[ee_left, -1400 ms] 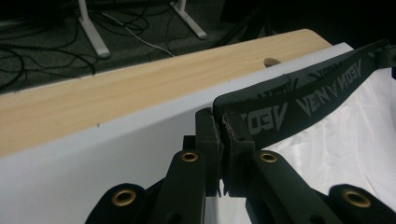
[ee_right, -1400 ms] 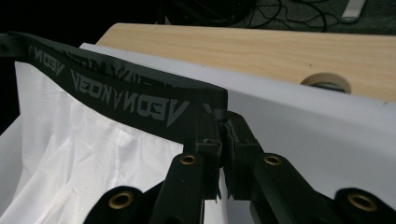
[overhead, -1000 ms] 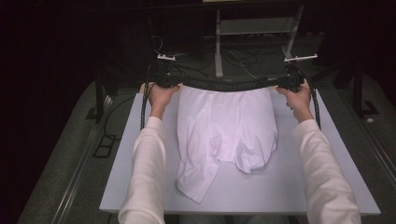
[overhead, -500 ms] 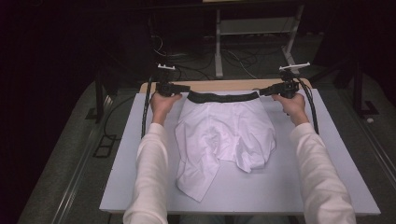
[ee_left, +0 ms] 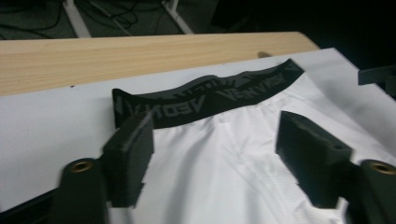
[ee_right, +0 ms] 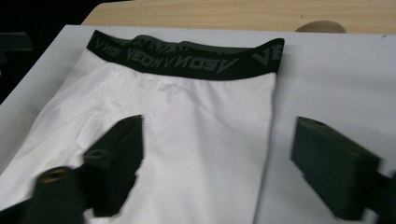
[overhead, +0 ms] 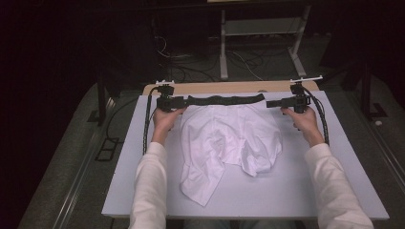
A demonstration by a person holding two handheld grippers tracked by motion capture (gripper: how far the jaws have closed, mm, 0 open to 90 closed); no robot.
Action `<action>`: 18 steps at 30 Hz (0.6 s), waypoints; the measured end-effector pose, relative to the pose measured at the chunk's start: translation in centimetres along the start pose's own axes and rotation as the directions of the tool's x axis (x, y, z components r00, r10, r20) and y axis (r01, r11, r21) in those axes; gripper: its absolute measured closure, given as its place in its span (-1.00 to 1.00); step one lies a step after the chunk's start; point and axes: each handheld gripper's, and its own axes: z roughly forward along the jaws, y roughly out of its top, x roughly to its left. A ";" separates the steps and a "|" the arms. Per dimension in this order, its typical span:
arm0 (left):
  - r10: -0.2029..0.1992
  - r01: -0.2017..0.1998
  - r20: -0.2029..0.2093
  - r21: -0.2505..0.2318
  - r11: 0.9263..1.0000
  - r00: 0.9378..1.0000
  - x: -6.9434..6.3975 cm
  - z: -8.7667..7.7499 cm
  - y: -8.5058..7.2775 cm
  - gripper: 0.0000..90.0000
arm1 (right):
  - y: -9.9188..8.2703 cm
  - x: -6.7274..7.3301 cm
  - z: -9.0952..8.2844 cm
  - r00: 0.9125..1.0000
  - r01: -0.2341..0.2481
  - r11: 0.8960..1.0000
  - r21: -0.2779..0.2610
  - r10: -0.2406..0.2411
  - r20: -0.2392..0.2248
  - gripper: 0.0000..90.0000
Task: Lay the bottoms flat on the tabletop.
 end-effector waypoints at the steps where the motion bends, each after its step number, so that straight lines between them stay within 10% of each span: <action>1: 0.000 0.000 0.000 -0.004 1.000 1.000 -0.1 -0.1 -0.1 -0.57 | -0.2 0.1 -0.3 1.000 0.003 1.000 -0.002 -0.004 -0.013 -0.73; 8: 0.021 -0.021 0.025 0.001 1.000 0.999 -1.3 -1.0 -1.3 -0.97 | -1.5 0.9 -2.0 0.999 0.041 0.999 -0.017 -0.042 -0.012 -1.00; 18: 0.074 -0.073 0.063 -0.023 0.997 0.995 -3.7 -2.4 -3.7 -1.00 | -4.2 1.7 -3.5 0.998 0.067 0.997 -0.042 -0.067 -0.016 -1.00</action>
